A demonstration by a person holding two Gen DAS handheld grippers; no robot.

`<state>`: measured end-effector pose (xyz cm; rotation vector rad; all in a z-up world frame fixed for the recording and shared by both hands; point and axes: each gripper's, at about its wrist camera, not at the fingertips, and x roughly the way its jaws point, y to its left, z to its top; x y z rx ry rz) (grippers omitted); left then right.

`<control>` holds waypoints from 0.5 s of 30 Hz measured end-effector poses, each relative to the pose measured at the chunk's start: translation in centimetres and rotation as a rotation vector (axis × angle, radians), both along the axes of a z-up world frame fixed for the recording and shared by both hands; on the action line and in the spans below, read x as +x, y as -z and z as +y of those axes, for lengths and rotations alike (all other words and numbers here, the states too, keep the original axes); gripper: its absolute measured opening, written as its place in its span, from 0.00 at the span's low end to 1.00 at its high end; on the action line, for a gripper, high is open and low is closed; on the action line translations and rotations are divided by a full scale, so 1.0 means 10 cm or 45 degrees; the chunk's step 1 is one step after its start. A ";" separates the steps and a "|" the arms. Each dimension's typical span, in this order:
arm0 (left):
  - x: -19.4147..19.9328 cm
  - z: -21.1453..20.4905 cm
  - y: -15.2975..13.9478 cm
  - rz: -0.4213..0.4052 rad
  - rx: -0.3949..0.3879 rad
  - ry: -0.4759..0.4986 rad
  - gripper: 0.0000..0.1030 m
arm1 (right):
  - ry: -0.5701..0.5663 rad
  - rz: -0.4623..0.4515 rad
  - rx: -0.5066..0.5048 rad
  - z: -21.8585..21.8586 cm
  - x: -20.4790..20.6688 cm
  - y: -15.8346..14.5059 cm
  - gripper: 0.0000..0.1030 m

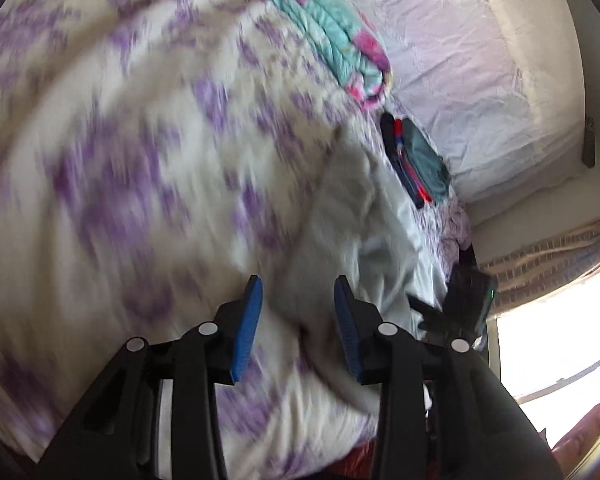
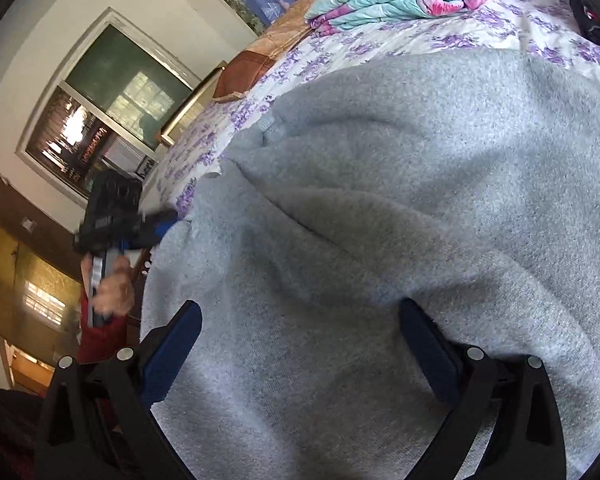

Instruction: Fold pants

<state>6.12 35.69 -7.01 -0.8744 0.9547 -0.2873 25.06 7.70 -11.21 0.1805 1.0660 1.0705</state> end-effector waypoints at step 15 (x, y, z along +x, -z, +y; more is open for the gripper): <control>0.02 -0.37 0.10 -0.061 -0.111 -0.063 0.34 | -0.013 -0.033 0.004 0.02 -0.03 -0.01 0.97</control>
